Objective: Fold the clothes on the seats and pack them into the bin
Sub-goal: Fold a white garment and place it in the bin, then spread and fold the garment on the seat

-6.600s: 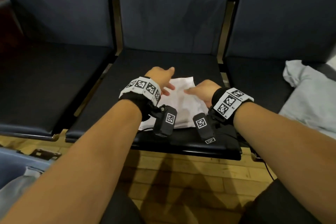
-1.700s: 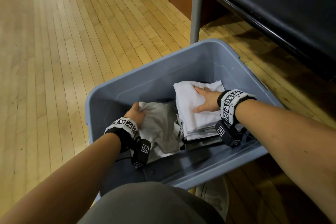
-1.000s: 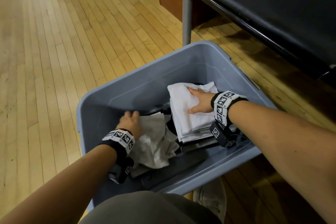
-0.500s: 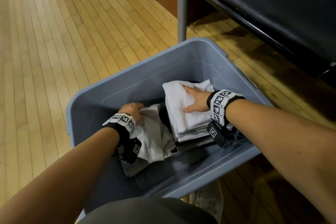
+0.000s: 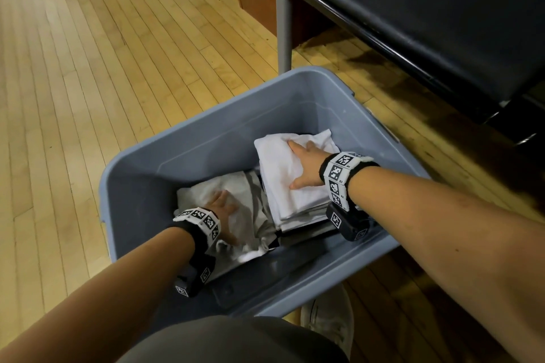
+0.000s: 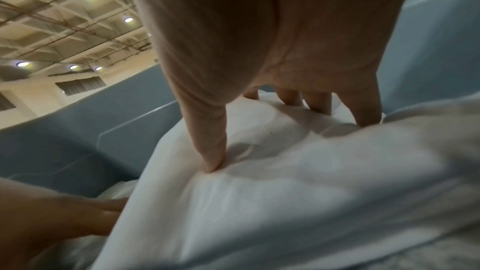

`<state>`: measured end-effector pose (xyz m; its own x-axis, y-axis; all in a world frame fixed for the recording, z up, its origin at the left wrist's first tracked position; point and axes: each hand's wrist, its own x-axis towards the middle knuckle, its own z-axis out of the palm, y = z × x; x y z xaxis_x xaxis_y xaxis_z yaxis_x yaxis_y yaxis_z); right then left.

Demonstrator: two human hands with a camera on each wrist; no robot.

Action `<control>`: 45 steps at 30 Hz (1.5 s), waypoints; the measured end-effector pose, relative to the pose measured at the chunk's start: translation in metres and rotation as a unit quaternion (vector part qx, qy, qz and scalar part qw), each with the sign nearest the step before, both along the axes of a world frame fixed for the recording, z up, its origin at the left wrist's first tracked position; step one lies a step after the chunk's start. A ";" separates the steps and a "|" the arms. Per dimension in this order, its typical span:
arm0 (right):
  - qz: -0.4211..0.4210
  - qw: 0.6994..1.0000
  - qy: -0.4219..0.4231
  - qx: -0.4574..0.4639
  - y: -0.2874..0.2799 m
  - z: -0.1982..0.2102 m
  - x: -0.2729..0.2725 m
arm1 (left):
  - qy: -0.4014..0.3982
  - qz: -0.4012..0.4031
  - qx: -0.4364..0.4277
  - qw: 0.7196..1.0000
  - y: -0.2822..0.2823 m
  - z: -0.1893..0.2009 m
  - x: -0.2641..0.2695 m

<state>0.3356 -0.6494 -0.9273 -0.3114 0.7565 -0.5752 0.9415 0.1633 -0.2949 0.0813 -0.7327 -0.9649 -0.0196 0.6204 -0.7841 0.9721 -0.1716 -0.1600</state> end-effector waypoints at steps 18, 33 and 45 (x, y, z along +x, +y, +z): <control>-0.183 0.955 0.217 0.084 -0.033 0.249 0.093 | -0.430 0.201 0.195 0.858 0.073 0.291 0.122; -0.539 0.782 0.128 0.287 -0.222 0.364 0.428 | -0.568 -0.092 0.082 0.813 0.014 0.393 0.525; -0.702 0.658 -0.096 0.256 -0.442 0.312 0.646 | -0.465 -0.329 0.048 0.820 -0.117 0.326 0.758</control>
